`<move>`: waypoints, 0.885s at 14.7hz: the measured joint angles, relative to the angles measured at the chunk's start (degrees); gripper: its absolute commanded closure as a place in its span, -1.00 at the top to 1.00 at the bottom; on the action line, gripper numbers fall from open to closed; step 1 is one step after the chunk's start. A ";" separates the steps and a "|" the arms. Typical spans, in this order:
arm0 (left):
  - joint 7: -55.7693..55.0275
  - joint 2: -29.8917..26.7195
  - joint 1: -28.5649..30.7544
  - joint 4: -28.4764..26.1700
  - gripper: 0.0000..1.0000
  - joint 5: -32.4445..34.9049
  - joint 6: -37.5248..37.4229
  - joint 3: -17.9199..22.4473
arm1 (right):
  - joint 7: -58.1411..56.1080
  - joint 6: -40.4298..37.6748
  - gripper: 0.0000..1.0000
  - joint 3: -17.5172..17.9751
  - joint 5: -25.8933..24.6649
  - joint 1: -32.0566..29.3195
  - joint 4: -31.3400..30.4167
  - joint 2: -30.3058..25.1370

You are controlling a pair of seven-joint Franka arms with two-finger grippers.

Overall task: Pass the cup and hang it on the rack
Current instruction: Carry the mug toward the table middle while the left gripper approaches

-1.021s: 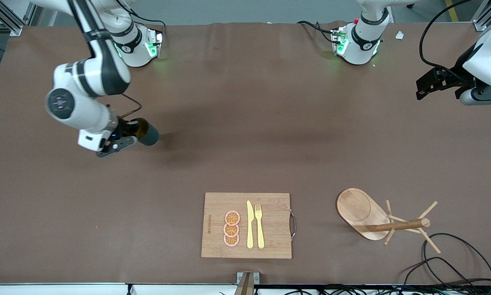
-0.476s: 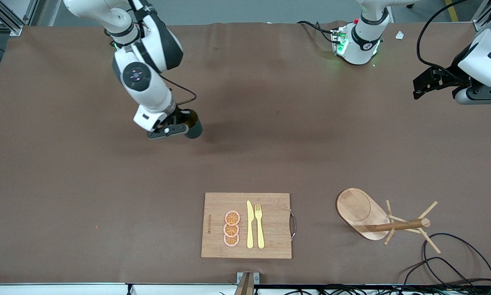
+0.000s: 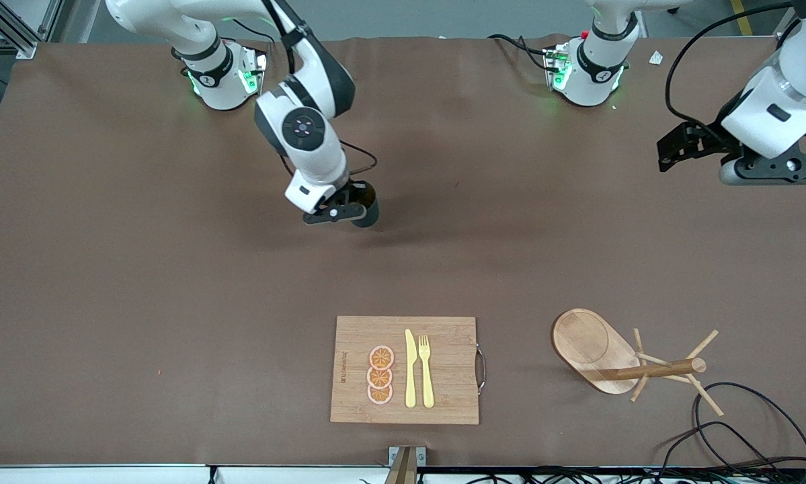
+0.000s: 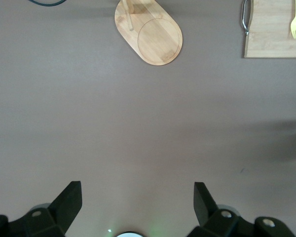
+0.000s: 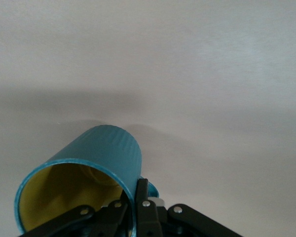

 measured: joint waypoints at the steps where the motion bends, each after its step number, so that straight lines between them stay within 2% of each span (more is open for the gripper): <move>1: -2.11 0.25 -1.00 0.01 1.00 -0.01 0.07 -0.04 | 1.87 0.01 -0.99 0.00 0.02 0.85 1.58 1.69; 4: -7.26 0.97 -3.83 0.02 1.00 -0.01 0.69 -0.18 | 5.95 0.49 -0.99 -0.02 0.06 1.99 4.09 4.80; 11: -18.20 2.43 -9.03 0.03 1.00 -0.01 1.20 -0.25 | 12.97 4.36 -0.99 -0.04 0.46 3.38 4.50 7.73; 12: -19.40 2.62 -9.64 0.04 1.00 -0.01 1.22 -0.24 | 13.65 4.42 -0.98 -0.10 0.47 3.57 4.60 7.80; 13: -20.42 2.78 -10.18 0.04 1.00 -0.01 1.23 -0.25 | 13.86 4.47 -0.82 -0.11 0.49 3.65 4.63 7.87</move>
